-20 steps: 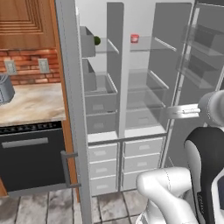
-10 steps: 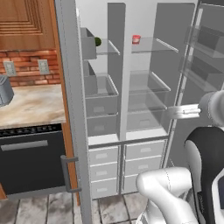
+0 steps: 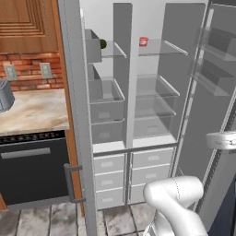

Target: There's a chicken drumstick in the fridge that needs to be moved to the freezer for freezing. Pick up the chicken drumstick from the fridge, place it on any shelf in the freezer, and close the fridge and freezer doors when done.

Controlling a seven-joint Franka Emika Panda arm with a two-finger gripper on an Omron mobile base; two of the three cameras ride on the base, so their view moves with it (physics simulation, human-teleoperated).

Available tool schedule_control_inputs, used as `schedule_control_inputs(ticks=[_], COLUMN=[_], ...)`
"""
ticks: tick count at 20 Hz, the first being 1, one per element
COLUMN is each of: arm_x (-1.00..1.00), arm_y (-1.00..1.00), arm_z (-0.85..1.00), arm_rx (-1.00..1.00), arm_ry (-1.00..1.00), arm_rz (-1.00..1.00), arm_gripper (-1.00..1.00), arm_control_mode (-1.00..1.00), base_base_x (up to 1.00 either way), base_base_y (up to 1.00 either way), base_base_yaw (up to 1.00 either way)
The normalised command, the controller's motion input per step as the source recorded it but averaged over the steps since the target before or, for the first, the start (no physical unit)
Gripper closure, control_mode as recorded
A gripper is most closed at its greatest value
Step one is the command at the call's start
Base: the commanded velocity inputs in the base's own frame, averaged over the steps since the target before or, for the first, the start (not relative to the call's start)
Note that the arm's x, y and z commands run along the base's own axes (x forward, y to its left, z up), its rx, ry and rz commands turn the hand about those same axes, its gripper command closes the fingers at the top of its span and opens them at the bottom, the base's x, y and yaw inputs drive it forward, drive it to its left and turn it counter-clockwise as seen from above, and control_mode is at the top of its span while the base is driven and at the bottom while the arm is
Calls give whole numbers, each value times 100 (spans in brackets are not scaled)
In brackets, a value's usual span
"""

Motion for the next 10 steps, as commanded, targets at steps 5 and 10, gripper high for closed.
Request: schedule_control_inputs(ticks=[5, 10], arm_x=[-1, 31], arm_y=[-62, -32], arm_z=[-5, -58], arm_rx=[0, 0], arm_ry=[0, -3], arm_rz=[17, 25], arm_gripper=[-100, -100], arm_control_mode=[-100, -100], base_base_x=[0, 0], base_base_y=[0, 0], base_base_yaw=[0, 0])
